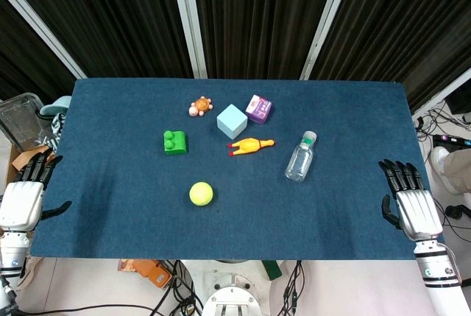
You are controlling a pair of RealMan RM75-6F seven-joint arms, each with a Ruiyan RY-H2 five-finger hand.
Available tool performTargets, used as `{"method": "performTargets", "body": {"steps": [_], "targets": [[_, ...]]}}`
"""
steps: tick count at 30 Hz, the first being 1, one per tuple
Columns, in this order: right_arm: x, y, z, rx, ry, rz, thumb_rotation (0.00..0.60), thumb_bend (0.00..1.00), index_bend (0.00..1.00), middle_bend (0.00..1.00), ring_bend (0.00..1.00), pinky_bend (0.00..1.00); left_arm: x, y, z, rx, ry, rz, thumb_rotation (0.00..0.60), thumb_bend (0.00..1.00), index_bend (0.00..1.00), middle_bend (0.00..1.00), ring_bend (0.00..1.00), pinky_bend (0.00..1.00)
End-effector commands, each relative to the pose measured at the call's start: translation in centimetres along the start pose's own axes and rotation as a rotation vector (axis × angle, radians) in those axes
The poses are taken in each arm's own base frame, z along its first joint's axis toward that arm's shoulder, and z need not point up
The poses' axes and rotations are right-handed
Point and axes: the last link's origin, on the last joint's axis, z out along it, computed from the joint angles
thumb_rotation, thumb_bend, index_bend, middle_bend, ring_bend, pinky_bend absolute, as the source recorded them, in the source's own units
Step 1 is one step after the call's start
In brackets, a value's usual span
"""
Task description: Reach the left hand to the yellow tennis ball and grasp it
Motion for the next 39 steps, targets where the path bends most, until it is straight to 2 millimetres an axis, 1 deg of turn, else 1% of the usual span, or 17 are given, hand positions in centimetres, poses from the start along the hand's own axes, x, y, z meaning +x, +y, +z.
{"method": "performTargets", "body": {"steps": [1, 12, 15, 17, 20, 24, 25, 31, 34, 39], "targets": [[0.0, 0.0, 0.0, 0.000, 0.000, 0.000, 0.600, 0.85, 0.01, 0.12, 0.10, 0.07, 0.0, -0.1, 0.0, 0.002, 0.001, 0.001, 0.600, 0.10, 0.12, 0.01, 0.00, 0.19], [0.0, 0.0, 0.0, -0.002, 0.000, 0.001, 0.600, 0.85, 0.01, 0.12, 0.10, 0.07, 0.1, 0.0, -0.1, 0.002, -0.002, -0.006, 0.600, 0.10, 0.12, 0.01, 0.00, 0.19], [0.0, 0.1, 0.0, -0.006, 0.001, 0.005, 0.600, 0.85, 0.01, 0.12, 0.10, 0.07, -0.4, 0.9, -0.2, -0.023, -0.032, -0.057, 0.600, 0.10, 0.12, 0.01, 0.00, 0.19], [0.1, 0.1, 0.0, -0.008, 0.004, 0.006, 0.600, 0.85, 0.01, 0.12, 0.10, 0.07, -1.0, 2.5, -0.6, -0.081, -0.074, -0.109, 0.600, 0.10, 0.11, 0.01, 0.00, 0.19], [0.1, 0.2, 0.0, -0.015, 0.005, 0.012, 0.600, 0.85, 0.01, 0.12, 0.10, 0.07, -2.0, 5.3, -1.3, -0.203, -0.128, -0.133, 0.600, 0.10, 0.12, 0.01, 0.00, 0.19], [0.2, 0.3, 0.1, -0.020, 0.003, 0.017, 0.600, 0.85, 0.01, 0.12, 0.10, 0.07, -3.1, 8.7, -1.4, -0.310, -0.164, -0.144, 0.600, 0.10, 0.12, 0.01, 0.00, 0.19], [0.2, 0.3, 0.1, -0.019, 0.002, 0.016, 0.600, 0.85, 0.01, 0.12, 0.10, 0.07, -3.4, 9.8, -1.2, -0.337, -0.175, -0.152, 0.600, 0.10, 0.12, 0.01, 0.00, 0.19], [0.1, 0.2, 0.1, -0.017, -0.004, 0.016, 0.600, 0.85, 0.01, 0.12, 0.10, 0.07, -4.9, 14.4, 0.5, -0.437, -0.217, -0.169, 0.600, 0.10, 0.11, 0.01, 0.00, 0.19], [0.1, 0.2, 0.1, -0.016, -0.005, 0.015, 0.600, 0.85, 0.01, 0.12, 0.10, 0.07, -5.7, 16.3, 1.6, -0.461, -0.243, -0.181, 0.600, 0.10, 0.12, 0.01, 0.00, 0.19], [0.1, 0.3, 0.2, -0.021, -0.008, 0.016, 0.600, 0.85, 0.01, 0.12, 0.10, 0.07, -7.0, 19.1, 3.0, -0.508, -0.280, -0.179, 0.600, 0.10, 0.12, 0.01, 0.00, 0.19]]}}
